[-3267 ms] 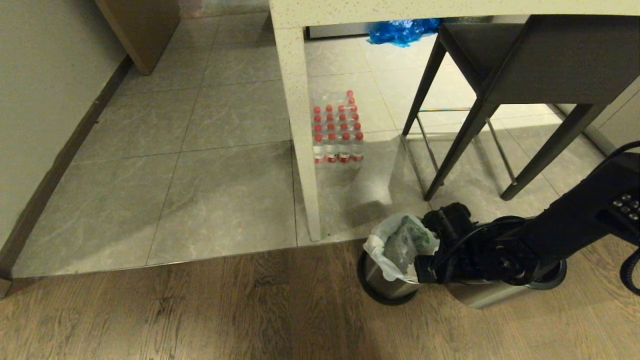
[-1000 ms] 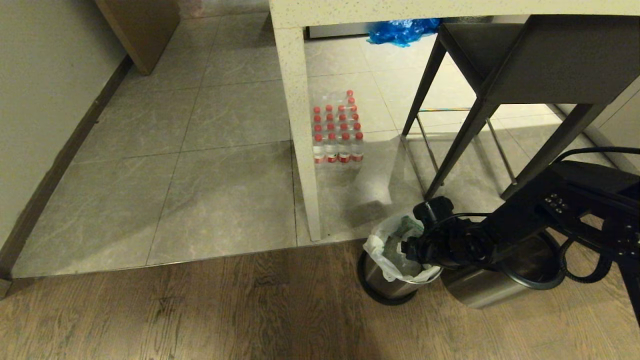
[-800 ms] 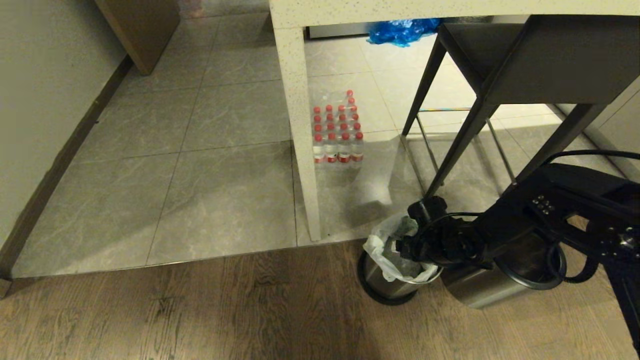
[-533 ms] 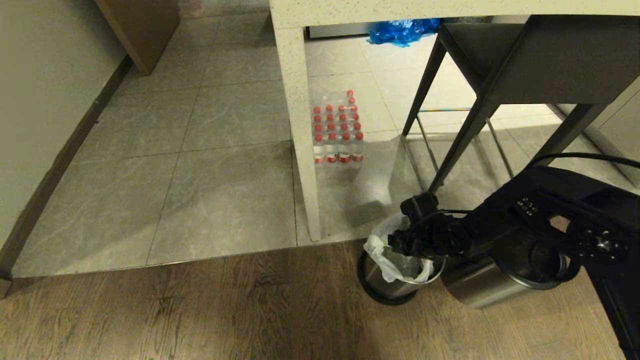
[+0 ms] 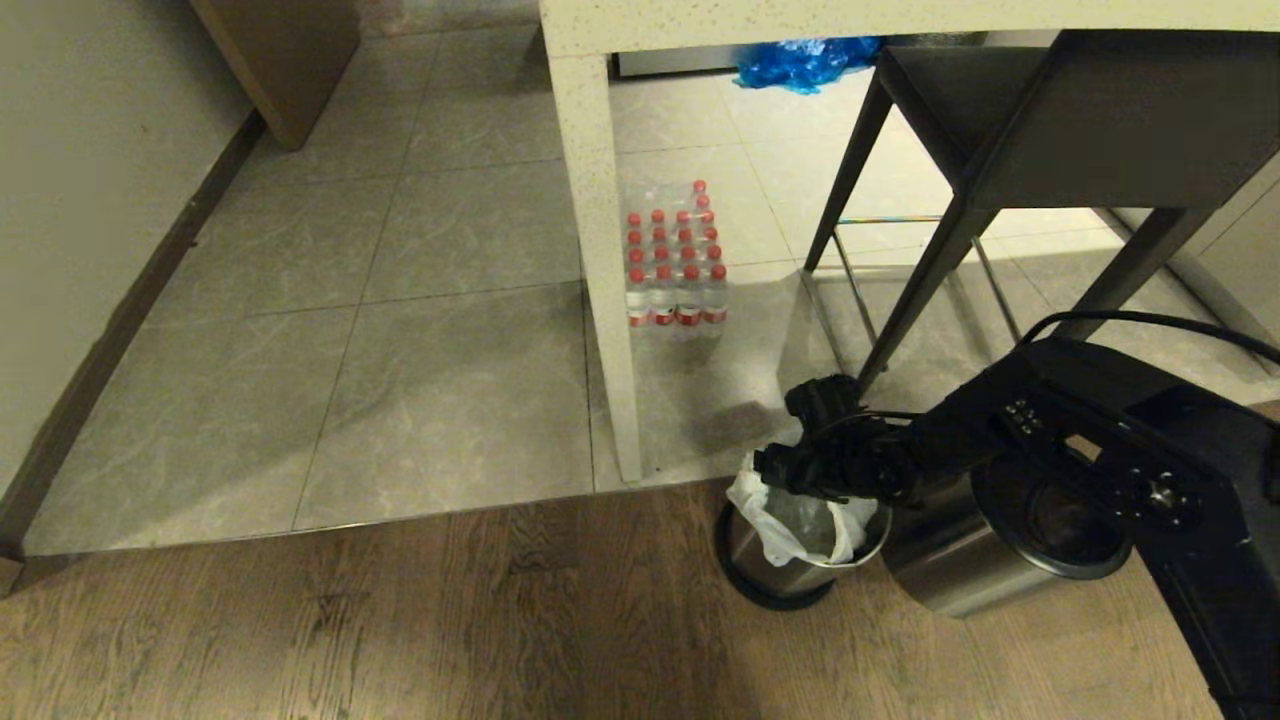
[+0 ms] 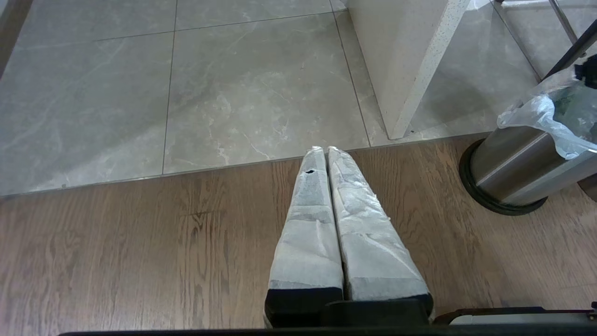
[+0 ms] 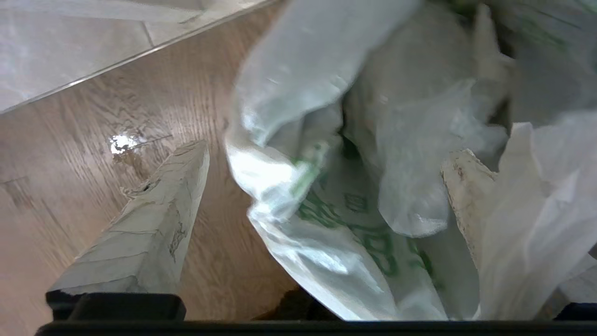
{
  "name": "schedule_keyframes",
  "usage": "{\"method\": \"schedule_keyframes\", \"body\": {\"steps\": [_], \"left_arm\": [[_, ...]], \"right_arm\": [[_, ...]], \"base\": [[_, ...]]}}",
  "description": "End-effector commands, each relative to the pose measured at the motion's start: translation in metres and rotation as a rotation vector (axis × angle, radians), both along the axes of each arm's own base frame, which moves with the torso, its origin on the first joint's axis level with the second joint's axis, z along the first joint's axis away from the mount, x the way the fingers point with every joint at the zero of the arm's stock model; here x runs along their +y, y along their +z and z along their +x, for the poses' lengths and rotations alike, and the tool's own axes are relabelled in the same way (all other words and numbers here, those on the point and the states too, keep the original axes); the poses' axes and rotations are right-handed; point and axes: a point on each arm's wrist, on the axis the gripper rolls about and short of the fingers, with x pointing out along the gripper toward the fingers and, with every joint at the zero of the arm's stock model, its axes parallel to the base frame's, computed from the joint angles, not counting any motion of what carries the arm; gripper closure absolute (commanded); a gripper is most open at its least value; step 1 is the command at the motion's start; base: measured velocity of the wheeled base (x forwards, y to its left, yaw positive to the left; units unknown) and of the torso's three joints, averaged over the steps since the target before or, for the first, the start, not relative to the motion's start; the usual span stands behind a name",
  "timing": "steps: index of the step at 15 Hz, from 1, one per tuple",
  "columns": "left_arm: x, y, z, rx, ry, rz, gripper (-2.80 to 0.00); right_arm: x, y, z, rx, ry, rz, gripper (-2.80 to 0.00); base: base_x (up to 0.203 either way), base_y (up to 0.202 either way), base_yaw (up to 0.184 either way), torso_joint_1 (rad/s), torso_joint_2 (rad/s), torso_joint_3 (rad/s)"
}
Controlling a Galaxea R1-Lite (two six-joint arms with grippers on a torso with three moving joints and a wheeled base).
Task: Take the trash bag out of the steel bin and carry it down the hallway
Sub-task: Pick up the trash bag
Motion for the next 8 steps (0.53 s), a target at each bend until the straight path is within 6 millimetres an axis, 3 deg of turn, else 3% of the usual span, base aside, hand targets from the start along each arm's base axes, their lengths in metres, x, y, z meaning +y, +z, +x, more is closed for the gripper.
{"method": "schedule_keyframes", "body": {"steps": [1,8], "left_arm": [[0.0,0.0,0.0,0.001,0.001,0.0,0.0],[0.0,0.0,0.0,0.001,0.0,0.0,0.0]], "right_arm": [[0.002,-0.007,0.003,-0.001,0.001,-0.008,-2.8],[0.003,-0.016,0.003,-0.003,0.042,-0.09,-2.8]], "base": [[0.0,0.0,0.0,0.0,0.0,0.0],[0.0,0.0,0.0,0.0,0.0,0.0]]}}
